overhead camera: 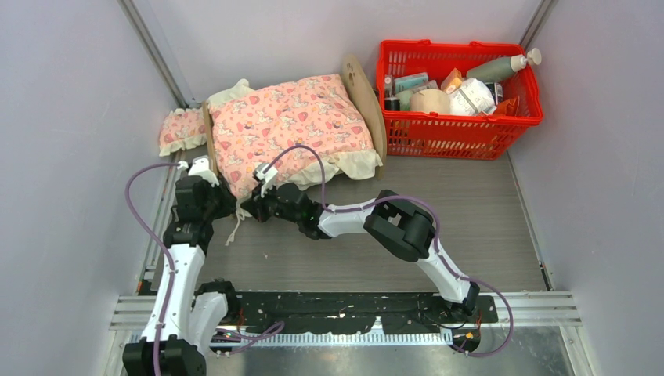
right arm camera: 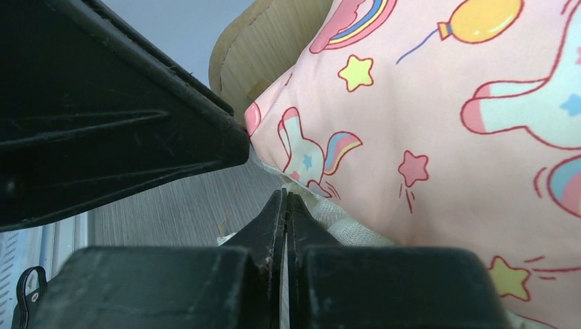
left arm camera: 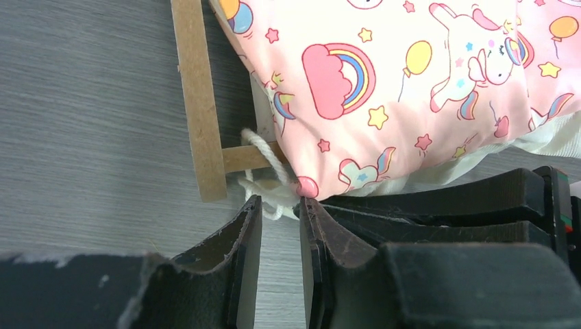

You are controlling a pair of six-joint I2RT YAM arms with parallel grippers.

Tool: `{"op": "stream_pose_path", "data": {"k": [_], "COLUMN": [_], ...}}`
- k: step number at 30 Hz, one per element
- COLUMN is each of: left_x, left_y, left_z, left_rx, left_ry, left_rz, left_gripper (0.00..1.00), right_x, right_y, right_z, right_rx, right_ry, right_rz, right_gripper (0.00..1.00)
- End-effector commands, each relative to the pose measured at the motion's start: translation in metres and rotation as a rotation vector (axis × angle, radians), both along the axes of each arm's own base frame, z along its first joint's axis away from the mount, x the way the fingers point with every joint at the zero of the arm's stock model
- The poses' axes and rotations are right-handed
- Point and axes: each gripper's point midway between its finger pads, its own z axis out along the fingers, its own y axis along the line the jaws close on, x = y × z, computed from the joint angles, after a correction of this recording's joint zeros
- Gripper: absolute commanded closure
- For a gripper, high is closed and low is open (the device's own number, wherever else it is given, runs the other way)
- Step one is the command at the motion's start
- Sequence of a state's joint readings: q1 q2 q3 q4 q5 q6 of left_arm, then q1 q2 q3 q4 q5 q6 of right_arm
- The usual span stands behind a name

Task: Set up the pet bed
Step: Tie the ropes to the bed frame.

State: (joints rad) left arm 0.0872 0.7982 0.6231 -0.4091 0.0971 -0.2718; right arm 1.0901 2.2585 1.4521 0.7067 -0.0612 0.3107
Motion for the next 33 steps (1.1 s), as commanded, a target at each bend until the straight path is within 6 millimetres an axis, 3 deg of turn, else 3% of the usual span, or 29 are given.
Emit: {"op": "stream_pose_path", "data": {"k": [1,23,26,29,33], "left_x": [0.018,0.033,0.035,0.037,0.035], "left_y": [-0.002,-0.022,-0.021,-0.019,-0.015], "left_z": [0.015,-0.007,-0.006,-0.004,0.001], "left_rx": [0.018,-0.071,-0.081,-0.095,-0.1], "left_ry": [-0.074,-0.036,-0.036,-0.042,-0.046], "left_rz": [-0.039,-0.08,-0.061,-0.032,0.009], "left_gripper": [0.7,0.65,0.73,0.97,1.0], "right_x": [0.005,0.009,0.011,0.013,0.016], "right_y": [0.001,-0.003,-0.005,-0.006,-0.009], "right_z": [0.025,0.016,0.013,0.011,0.007], "right_rx": [0.078,0.085,0.087,0.09,0.089], "right_ry": [-0.025,0.005,0.02,0.037,0.066], "right_rz": [-0.008,-0.028,-0.042,-0.054,-0.083], "right_gripper": [0.95,0.95,0.95,0.95,0.95]}}
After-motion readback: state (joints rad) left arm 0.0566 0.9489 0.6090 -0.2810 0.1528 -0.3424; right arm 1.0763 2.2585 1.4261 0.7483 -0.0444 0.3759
